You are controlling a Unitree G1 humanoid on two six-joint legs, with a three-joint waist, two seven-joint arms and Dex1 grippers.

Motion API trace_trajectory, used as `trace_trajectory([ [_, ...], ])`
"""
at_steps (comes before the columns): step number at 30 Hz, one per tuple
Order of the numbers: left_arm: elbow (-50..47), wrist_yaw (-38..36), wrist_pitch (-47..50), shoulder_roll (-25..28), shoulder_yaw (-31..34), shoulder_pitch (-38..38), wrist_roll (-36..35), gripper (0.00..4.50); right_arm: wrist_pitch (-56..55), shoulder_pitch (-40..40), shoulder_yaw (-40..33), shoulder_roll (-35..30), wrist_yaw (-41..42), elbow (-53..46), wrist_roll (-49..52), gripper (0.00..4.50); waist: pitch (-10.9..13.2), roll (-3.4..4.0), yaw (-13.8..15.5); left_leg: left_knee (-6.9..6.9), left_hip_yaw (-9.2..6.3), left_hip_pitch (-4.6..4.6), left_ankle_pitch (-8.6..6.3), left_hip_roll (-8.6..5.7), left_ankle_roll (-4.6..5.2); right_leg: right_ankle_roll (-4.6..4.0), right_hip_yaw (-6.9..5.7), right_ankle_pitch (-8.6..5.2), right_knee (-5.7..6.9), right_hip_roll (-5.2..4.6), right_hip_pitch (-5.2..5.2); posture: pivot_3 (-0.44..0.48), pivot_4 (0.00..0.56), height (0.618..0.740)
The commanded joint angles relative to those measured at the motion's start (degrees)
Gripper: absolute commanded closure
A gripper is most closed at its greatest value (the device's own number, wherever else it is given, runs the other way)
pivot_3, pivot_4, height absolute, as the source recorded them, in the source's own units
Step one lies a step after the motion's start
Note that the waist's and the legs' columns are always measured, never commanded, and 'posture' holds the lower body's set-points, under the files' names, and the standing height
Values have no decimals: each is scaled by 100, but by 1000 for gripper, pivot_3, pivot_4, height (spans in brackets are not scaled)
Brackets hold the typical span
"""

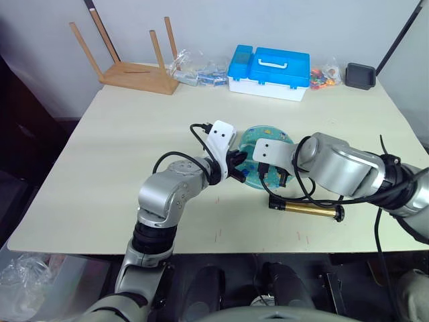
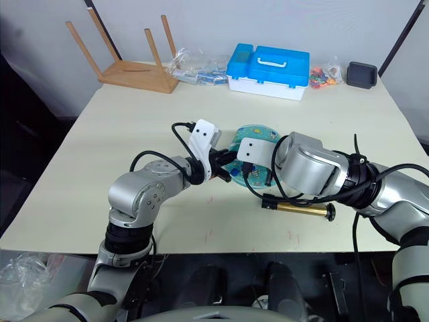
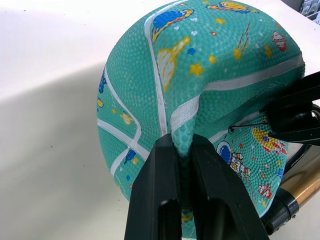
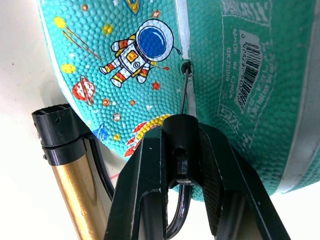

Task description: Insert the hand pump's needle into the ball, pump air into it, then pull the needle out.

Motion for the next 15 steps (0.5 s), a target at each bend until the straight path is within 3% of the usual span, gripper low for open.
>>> trace_trajectory([
  [1,-51,17,73,-16,-82,63,-17,4500,-109,98,124,5,78,8,-54,4161,0,0,-1,0,0,0,0,0,0,0,0,0,0,0,0,0,150,740],
  [15,36,-36,-39,-3,-229,101,5,4500,-182,-80,-40,417,383,527,-131,4161,-1,1,-24,0,-8,10,1,3,-2,-6,3,4,1,8,0,0,150,740],
])
